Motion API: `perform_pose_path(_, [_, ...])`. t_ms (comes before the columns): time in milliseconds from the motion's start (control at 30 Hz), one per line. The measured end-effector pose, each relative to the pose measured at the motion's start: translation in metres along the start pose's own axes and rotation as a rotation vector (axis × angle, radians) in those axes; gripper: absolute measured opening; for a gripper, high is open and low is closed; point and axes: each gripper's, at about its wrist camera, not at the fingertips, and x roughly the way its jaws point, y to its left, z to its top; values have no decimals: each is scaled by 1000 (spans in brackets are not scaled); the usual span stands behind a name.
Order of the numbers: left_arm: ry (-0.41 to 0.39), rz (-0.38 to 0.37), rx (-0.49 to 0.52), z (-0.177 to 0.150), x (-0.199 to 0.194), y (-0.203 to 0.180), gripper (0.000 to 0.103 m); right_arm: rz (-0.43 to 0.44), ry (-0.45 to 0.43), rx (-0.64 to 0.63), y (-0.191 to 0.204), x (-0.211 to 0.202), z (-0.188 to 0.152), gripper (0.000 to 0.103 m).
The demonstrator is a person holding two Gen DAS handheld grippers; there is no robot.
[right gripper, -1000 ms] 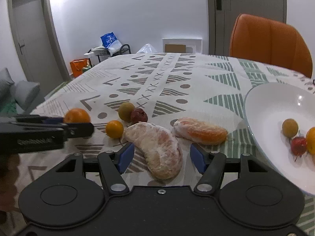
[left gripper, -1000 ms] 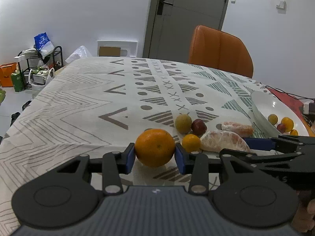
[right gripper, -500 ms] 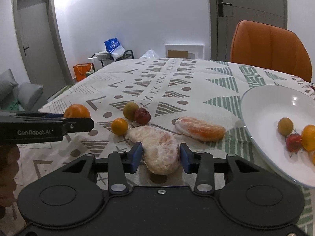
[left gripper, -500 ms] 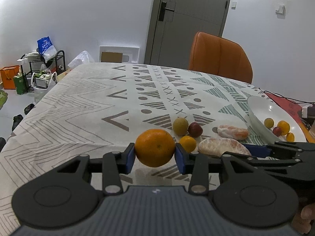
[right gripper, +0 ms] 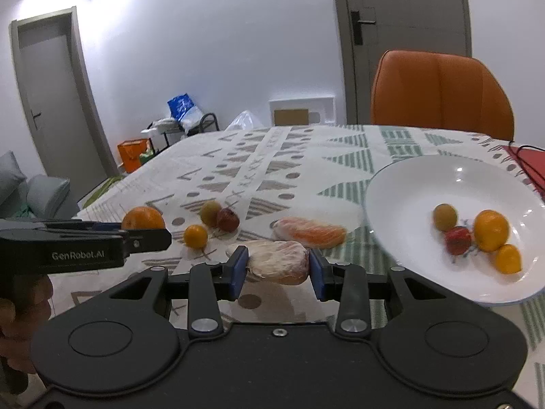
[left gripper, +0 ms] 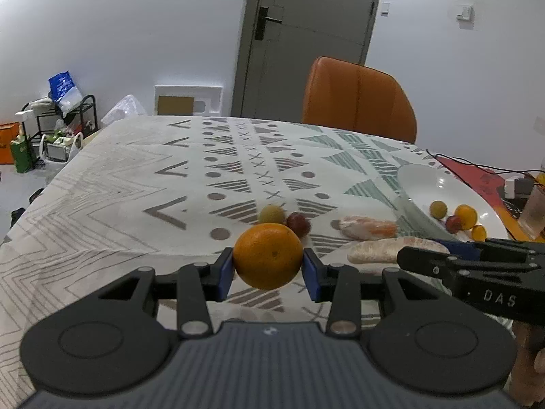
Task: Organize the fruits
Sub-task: 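Grasp a peeled pomelo piece with the right tool while the left tool grasps the large orange, then carry the pomelo piece with the right tool while the left tool carries the orange to the plate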
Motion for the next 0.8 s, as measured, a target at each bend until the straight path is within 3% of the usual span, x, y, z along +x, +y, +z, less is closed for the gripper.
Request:
perform_pose_path(433, [-25,-44,43,9,-2,-30,41,-65,-91,35,-29,-35,11,36])
perform_pose_path(800, [-36,-83,78,16,6,-57,41,-133,-115,67,-56,-53,9,36])
